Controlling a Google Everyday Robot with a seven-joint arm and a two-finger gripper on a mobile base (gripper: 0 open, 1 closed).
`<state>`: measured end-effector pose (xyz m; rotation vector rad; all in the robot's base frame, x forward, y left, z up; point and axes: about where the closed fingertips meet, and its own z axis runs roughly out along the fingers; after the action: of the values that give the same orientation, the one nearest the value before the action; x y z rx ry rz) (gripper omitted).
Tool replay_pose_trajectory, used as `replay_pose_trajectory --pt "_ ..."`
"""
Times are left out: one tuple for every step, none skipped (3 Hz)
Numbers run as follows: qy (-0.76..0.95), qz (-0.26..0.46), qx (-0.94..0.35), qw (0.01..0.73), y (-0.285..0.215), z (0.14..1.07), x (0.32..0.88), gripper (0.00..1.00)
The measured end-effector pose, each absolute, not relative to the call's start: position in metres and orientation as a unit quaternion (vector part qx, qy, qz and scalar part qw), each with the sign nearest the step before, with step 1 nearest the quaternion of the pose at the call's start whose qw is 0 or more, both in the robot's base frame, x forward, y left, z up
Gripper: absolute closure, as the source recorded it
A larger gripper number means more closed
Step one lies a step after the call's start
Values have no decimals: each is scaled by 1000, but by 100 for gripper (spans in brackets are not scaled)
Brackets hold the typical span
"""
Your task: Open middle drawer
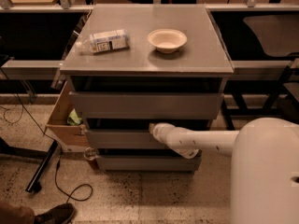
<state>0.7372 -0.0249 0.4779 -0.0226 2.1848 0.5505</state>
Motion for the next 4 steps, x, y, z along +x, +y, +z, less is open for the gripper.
replay_pose_trajectory --pt "879 217 0 426 -26 475 738 100" --pt "887 210 0 412 -23 472 739 100" --pt "898 200 -4 392 -25 468 735 100" --pt "909 192 -9 371 -32 466 725 100"
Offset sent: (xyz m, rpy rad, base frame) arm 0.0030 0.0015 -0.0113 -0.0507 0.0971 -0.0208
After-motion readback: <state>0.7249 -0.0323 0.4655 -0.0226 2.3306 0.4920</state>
